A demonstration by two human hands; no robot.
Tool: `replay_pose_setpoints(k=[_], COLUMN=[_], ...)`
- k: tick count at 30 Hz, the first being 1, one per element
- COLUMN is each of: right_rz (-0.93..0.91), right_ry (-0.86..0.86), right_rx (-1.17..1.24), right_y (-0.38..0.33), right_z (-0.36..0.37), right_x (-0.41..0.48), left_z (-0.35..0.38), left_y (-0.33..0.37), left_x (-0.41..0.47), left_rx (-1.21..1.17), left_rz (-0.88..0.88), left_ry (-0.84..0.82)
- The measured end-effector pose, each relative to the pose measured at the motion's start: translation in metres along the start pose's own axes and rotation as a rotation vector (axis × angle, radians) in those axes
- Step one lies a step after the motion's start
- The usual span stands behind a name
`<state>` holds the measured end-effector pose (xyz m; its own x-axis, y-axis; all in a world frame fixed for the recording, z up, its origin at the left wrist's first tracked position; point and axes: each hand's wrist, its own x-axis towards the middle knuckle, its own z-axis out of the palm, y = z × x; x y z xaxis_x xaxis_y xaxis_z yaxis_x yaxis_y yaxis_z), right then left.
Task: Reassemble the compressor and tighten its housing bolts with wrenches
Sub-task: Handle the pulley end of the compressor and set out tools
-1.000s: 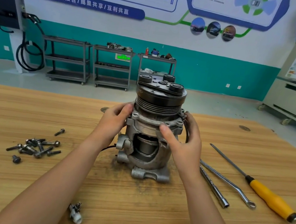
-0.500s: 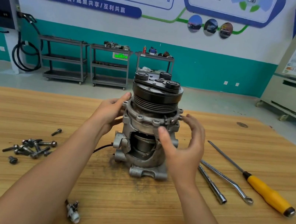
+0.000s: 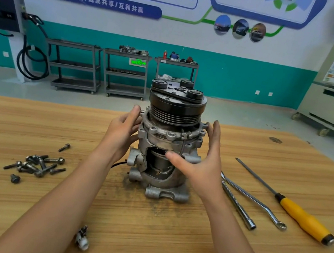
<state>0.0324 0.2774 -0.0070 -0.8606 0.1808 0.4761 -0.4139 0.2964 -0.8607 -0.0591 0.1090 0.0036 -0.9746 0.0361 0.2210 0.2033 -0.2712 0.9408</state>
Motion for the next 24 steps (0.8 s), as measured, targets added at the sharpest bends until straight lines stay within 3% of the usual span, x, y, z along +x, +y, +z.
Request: replay_pose_setpoints(k=[5, 10, 13, 17, 20, 24], right_rz=[-0.082, -0.274, -0.310, -0.247, -0.274, -0.279], right_ry=[0.043, 0.170, 0.231, 0.088, 0.066, 0.064], right_rx=[-0.018, -0.085, -0.025, -0.110, -0.202, -0.172], right_y=[0.001, 0.001, 0.002, 0.002, 0.004, 0.004], right_z=[0.000, 0.004, 0.000, 0.001, 0.003, 0.000], right_x=[-0.001, -0.010, -0.011, -0.013, -0.014, -0.015], left_z=[-0.009, 0.004, -0.004, -0.024, -0.013, -0.009], left_y=[0.001, 0.018, 0.029, 0.015, 0.010, 0.007], left_x=[0.004, 0.022, 0.013, -0.008, -0.010, -0.008], left_rx=[-0.013, 0.103, 0.112, 0.075, 0.256, 0.194], left_rz=[0.005, -0.104, -0.175, -0.074, 0.072, 0.081], left_ry=[-0.047, 0.098, -0.048, -0.305, -0.160, -0.072])
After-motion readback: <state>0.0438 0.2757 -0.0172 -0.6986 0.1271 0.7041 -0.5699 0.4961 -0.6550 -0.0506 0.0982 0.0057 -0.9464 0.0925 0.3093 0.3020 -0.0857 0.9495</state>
